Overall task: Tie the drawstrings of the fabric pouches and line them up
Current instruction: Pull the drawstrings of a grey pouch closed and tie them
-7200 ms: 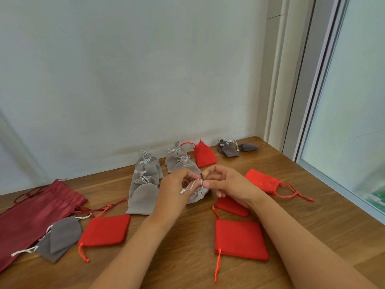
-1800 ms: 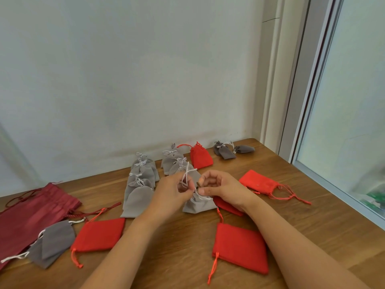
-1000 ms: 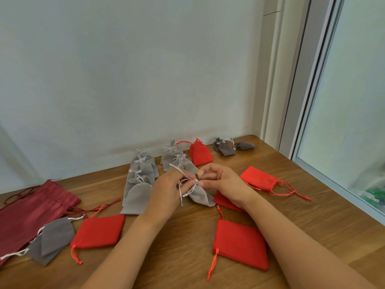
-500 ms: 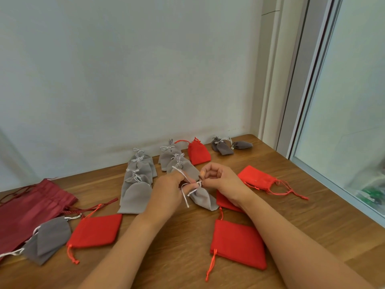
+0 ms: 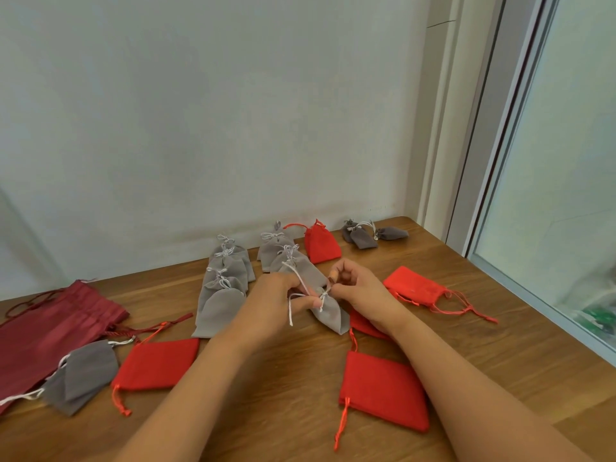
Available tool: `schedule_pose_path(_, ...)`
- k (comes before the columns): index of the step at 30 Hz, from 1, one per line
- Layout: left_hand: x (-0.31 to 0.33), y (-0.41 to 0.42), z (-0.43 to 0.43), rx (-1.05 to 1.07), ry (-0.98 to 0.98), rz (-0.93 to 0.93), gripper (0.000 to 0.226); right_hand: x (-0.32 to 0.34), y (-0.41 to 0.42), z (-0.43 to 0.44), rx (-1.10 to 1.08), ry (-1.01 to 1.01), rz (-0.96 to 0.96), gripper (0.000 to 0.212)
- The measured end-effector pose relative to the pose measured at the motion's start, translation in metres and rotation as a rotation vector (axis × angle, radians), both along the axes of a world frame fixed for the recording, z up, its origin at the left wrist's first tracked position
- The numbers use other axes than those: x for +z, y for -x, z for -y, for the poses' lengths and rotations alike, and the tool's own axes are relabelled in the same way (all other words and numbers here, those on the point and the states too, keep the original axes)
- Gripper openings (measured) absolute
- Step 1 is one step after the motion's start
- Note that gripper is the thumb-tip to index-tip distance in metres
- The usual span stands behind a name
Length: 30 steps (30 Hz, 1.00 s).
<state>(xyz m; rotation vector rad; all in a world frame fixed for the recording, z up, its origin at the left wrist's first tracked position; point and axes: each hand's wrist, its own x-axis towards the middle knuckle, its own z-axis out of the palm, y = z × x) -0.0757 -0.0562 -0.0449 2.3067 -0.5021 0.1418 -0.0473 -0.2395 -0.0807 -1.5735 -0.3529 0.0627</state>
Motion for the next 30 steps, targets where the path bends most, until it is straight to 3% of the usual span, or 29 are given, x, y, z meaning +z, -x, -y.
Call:
schedule_pose_path(5,-0.018,0.001,0.002,0.034,0.025,0.036,0.004,0.003,-0.002,0.003,0.124,-0.057,-0.048,0.015)
schedule_pose_path(13,-0.029,0.003,0.007,0.137,0.243,0.046,0.012,0.003,-0.008,0.007,0.03,0.013,0.033,0.028)
schedule_pose_path(22,-0.029,0.001,0.013,0.083,0.207,0.064,0.006,0.006,-0.006,0.0,-0.224,0.355,0.346,0.028)
schedule_pose_path(27,-0.027,0.002,0.015,0.083,0.332,0.03,0.007,0.005,-0.012,-0.007,-0.188,0.016,0.047,0.033)
schedule_pose_path(30,-0.027,0.002,0.013,0.092,0.375,0.012,0.004,0.0,-0.014,-0.01,-0.157,0.065,0.023,0.03)
